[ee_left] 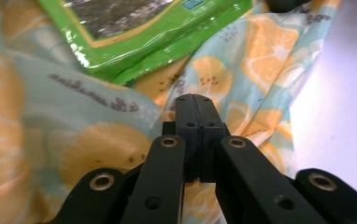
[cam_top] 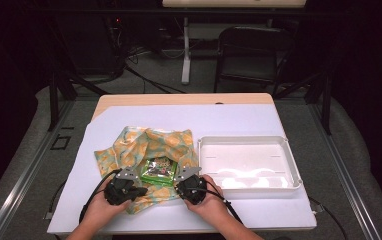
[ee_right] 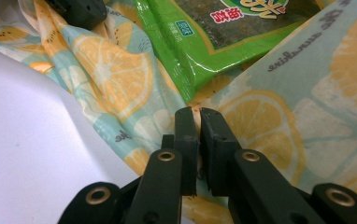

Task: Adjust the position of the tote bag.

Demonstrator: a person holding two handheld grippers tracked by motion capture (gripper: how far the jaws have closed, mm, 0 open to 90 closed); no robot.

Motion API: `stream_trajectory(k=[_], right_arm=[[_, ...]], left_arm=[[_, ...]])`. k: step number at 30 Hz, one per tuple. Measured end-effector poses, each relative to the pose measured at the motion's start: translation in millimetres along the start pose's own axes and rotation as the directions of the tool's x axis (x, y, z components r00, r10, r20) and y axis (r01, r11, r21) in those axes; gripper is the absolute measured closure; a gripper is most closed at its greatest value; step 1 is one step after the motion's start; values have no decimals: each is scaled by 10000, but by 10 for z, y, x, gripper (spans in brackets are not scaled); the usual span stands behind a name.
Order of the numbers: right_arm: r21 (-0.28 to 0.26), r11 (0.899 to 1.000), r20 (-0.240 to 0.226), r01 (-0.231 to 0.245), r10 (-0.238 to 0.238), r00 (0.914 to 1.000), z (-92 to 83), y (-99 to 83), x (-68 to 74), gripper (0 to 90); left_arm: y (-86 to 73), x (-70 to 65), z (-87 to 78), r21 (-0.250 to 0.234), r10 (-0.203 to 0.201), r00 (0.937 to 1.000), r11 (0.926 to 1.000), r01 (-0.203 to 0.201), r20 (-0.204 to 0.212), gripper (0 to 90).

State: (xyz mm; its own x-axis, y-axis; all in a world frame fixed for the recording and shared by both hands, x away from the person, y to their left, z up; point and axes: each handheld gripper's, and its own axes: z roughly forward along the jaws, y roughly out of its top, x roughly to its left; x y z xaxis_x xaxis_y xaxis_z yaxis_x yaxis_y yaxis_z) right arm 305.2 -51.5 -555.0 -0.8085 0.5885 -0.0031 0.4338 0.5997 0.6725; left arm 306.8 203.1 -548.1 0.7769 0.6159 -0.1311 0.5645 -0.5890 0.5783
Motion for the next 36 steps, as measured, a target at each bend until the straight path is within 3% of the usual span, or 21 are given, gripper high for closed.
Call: stream_trajectory(k=[5,6,8,17,18,25,32,36], right_arm=[[57,10000,-1,67,-67,10000,-7,-3,-4,854],[-1,10000,-9,14,-14,10000,-3,-7,-2,854],[4,10000,0,54,-54,10000,-4,-7,-5,854],[-33,10000,39,21,-20,10000,-3,-14,1,854],[-38,10000,41,21,-21,10000,-2,-14,1,854],[-114,9999,17,-71,71,10000,6,-16,2,853],[-110,9999,3,-88,88,10000,6,-16,0,853],[-102,9999,8,-92,92,10000,6,-15,-1,853]], left_arm=[[-23,54,-38,95,-290,9991,9995,293,-310,900],[-37,85,-48,36,-594,9979,9982,595,-267,900],[-43,109,-63,91,-667,9974,9977,670,-258,900],[-66,163,-93,0,-685,9928,9976,688,-981,900],[-76,174,-92,-132,-850,9909,9964,841,-1041,900],[-89,244,-109,-286,-1093,9878,9939,1067,-1108,880],[-116,324,-138,-736,-1639,9795,9850,1560,-1172,851],[-117,341,-130,-783,-1646,9780,9847,1555,-1281,831]])
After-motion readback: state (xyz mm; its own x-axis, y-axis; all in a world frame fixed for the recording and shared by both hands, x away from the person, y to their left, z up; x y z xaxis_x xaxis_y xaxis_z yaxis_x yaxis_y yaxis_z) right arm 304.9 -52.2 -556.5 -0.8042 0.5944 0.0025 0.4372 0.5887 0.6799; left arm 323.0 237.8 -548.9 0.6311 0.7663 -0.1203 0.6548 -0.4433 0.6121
